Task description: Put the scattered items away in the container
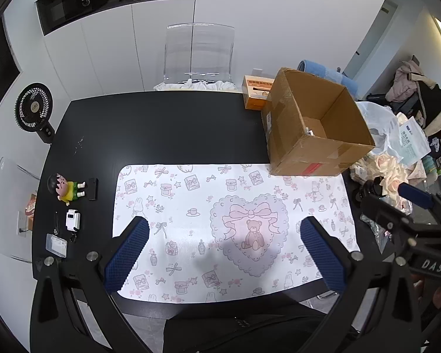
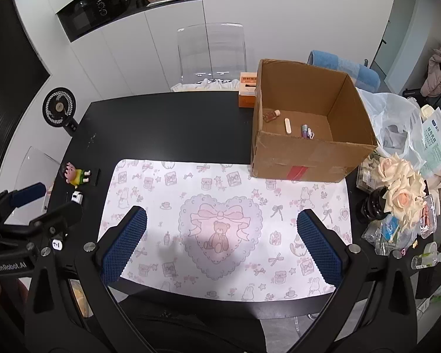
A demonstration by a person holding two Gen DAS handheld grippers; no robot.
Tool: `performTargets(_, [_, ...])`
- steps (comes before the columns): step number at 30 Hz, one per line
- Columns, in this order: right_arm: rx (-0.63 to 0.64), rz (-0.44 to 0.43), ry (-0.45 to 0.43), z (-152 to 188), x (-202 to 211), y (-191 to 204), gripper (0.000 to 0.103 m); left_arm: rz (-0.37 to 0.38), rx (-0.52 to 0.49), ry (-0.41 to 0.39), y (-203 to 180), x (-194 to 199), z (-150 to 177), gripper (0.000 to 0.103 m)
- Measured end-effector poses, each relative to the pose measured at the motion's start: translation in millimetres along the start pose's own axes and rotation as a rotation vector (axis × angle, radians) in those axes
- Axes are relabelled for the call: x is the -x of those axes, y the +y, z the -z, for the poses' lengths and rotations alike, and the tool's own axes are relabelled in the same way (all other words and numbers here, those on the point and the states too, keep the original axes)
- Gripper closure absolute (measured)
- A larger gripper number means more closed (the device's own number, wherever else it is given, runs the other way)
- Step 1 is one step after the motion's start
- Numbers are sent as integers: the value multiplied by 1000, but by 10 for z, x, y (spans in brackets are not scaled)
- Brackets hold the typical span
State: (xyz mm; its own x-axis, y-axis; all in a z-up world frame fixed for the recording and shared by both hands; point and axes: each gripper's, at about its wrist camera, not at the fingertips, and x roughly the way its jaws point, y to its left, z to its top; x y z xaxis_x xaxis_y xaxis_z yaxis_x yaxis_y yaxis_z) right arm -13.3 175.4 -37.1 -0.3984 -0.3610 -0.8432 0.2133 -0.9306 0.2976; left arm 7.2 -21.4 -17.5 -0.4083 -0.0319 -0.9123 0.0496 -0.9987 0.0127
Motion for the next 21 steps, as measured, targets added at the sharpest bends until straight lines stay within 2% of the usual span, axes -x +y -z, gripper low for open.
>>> performTargets(21, [-19,13,31,95,-22,-108,0,21,-5,51,-67,-98,66,1])
